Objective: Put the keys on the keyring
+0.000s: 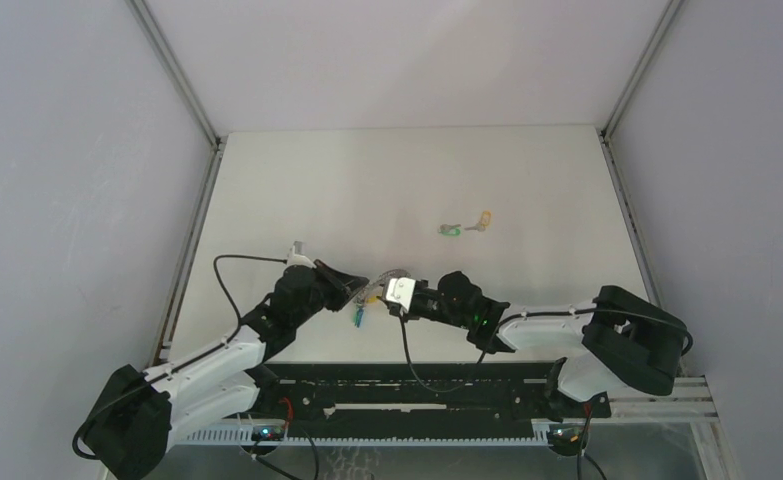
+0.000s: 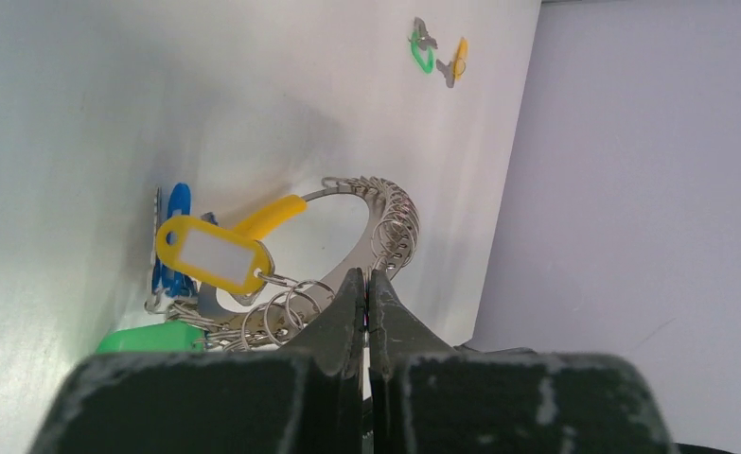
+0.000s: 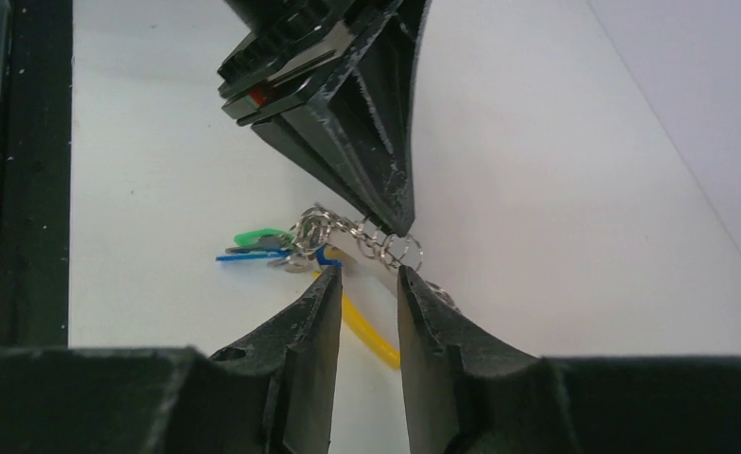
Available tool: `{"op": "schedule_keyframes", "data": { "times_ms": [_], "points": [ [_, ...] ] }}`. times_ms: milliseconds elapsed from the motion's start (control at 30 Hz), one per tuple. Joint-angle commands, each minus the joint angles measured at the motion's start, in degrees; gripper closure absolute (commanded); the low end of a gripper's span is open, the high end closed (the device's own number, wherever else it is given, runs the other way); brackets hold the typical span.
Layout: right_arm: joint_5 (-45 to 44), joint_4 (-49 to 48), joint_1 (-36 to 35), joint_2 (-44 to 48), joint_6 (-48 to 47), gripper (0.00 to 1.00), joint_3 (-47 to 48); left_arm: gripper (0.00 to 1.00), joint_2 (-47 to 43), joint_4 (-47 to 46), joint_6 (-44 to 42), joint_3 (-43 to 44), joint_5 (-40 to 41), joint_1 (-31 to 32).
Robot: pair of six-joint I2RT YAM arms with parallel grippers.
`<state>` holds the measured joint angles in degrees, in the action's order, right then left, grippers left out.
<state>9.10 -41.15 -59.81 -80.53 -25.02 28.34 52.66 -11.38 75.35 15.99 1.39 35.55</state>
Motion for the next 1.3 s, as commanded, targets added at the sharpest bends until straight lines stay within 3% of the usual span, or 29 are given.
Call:
{"op": "schedule_keyframes", "data": {
  "times_ms": [0,333,967,1267],
  "points": [
    [-1.21,-4.52,-1.9,-2.39,-1.38,0.72,1.84,1.0,-1.25,-0.23,4.8,3.57,1.25,0.4],
    [-6.59,-10.37,-3.37,-8.79,-2.85,0.73,3.01,1.0,-2.03,-0.29,6.76,2.59,1.91,0.46],
    [-7.19,-10.81,-4.6,-13.19,-4.06,0.79,6.29,1.0,-2.19,-0.25,8.59,1.72,2.23,0.48],
    [-11.5,-11.19,-5.61,-15.75,-5.46,0.81,7.5,1.0,-2.16,-0.62,9.78,1.21,2.21,0.57]
  ]
}}
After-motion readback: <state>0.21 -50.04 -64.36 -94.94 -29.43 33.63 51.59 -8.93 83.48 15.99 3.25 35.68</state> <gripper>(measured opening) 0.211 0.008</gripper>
